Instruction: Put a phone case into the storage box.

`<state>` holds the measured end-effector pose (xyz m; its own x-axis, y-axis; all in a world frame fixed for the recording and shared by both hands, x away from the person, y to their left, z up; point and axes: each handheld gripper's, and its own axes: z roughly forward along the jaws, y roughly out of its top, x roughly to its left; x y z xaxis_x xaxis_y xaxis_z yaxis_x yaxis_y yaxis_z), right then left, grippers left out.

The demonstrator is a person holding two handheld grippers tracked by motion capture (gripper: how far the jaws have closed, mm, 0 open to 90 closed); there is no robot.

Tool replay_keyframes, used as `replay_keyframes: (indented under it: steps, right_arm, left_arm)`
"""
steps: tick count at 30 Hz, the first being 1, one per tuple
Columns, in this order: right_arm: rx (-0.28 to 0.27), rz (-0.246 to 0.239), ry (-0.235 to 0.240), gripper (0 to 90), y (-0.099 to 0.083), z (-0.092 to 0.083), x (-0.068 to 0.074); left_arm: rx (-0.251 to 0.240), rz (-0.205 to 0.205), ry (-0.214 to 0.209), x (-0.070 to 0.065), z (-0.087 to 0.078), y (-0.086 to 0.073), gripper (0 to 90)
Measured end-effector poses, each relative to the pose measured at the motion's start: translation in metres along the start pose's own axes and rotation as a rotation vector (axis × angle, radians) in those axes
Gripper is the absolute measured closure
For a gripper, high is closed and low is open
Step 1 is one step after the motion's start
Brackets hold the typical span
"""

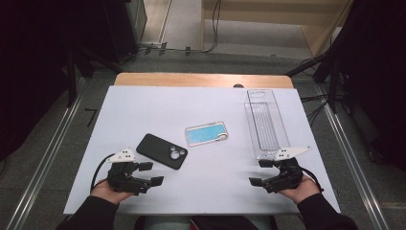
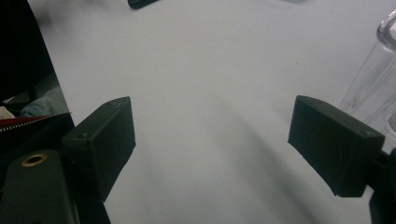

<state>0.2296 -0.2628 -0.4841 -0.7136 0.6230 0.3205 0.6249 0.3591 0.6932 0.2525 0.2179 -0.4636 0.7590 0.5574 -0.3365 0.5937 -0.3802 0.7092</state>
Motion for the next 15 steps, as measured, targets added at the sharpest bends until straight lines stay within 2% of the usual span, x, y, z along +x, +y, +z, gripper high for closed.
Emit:
replay_keyframes:
  steps: [8,15]
  right_arm:
    - [0.006,-0.01,0.005,12.9,-0.0002,0.0006,0.0]
    - [0.012,-0.007,0.007,13.0,-0.0003,0.0008,0.0003]
  left_arm:
    - [0.001,-0.001,0.002,-0.0015,0.0011,0.0008,23.8]
    - [0.01,0.023,-0.001,-0.006,0.0042,0.0029,21.7]
